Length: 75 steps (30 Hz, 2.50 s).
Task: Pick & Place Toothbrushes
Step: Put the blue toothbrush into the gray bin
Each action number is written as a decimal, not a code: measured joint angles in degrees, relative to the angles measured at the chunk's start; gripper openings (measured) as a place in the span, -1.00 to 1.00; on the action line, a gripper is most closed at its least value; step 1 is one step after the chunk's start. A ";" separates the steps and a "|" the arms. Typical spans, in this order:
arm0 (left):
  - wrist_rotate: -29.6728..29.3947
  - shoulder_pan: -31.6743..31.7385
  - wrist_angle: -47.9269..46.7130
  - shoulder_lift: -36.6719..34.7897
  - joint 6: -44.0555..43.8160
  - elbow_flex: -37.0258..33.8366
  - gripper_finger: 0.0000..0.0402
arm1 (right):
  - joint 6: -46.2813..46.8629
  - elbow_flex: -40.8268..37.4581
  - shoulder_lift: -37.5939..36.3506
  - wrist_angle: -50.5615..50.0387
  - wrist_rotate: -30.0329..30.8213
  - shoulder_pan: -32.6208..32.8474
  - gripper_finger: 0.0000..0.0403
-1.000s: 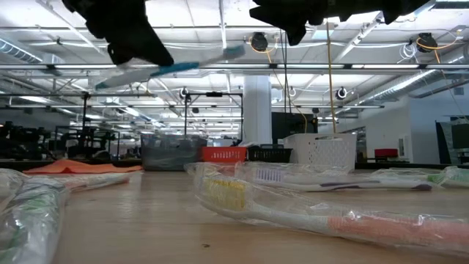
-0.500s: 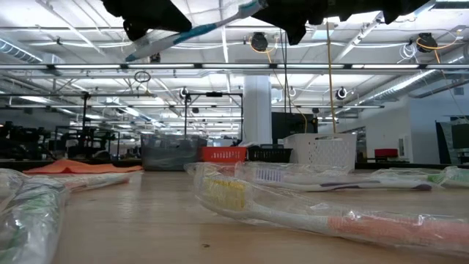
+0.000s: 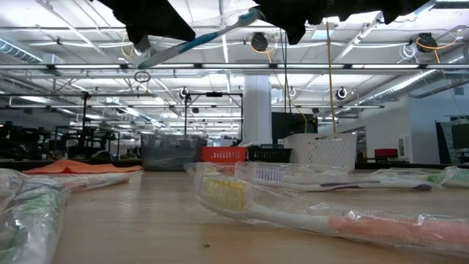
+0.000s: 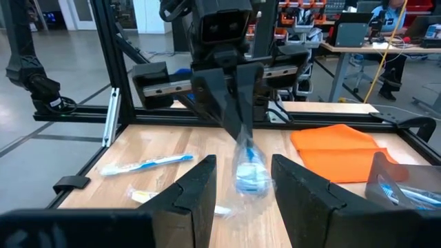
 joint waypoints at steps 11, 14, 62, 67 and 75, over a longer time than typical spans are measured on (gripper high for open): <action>-0.04 0.28 1.34 0.00 1.23 0.00 -1.00 | -2.27 0.00 0.00 1.89 0.00 -0.04 -0.34; -0.61 0.28 1.74 0.00 1.25 0.00 -1.00 | -2.55 0.00 0.00 1.18 0.00 -0.04 -0.34; 2.00 4.67 15.98 0.11 18.26 0.00 -0.89 | -6.92 0.02 5.69 15.68 3.55 -0.70 -0.96; -5.20 5.59 15.19 0.07 21.50 0.00 -0.69 | -5.18 -0.04 3.28 8.46 8.01 -0.62 -0.96; -3.07 8.58 11.84 0.07 17.98 0.00 -0.41 | 0.49 0.03 -2.05 -3.89 16.97 -1.33 -0.96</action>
